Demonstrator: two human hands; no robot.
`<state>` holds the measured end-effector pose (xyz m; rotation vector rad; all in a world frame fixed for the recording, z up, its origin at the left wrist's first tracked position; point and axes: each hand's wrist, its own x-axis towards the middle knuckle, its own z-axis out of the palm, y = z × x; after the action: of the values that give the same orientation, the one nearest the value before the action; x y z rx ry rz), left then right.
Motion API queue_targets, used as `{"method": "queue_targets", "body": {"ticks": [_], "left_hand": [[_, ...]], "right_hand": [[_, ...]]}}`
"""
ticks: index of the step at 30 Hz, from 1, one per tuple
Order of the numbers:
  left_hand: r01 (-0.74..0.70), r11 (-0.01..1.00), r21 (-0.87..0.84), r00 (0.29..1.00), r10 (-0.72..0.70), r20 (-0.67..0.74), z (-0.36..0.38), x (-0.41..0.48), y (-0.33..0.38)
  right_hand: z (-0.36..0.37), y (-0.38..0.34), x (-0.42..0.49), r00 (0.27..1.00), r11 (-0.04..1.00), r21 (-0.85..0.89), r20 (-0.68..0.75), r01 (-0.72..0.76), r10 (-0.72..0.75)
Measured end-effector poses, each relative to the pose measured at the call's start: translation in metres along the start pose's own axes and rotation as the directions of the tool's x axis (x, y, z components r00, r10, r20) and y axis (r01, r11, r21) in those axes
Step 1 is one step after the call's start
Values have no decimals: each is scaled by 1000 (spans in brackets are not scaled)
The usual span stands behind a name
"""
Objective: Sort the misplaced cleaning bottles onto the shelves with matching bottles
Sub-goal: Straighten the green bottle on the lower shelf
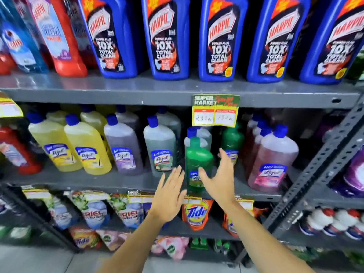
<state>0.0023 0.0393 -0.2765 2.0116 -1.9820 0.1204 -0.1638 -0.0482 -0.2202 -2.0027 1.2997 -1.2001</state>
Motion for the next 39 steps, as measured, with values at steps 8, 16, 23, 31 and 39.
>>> {"method": "queue_targets", "body": {"ticks": [8, 16, 23, 31, 39], "left_hand": [[4, 999, 49, 974, -16, 228, 49, -14, -18], [-17, 998, 59, 975, 4, 223, 49, -16, -23], [17, 1000, 17, 984, -20, 177, 53, -17, -22], [29, 999, 29, 982, -34, 188, 54, -17, -21], [11, 1000, 28, 979, -17, 203, 49, -17, -22]], "right_hand": [[52, -5, -10, 952, 950, 60, 11, -307, 307], [58, 9, -10, 926, 926, 14, -13, -378, 378], [19, 40, 6, 908, 913, 35, -96, -406, 407], [-6, 60, 16, 900, 906, -7, -121, -423, 419], [-2, 62, 17, 889, 903, 29, -167, -428, 427]]}}
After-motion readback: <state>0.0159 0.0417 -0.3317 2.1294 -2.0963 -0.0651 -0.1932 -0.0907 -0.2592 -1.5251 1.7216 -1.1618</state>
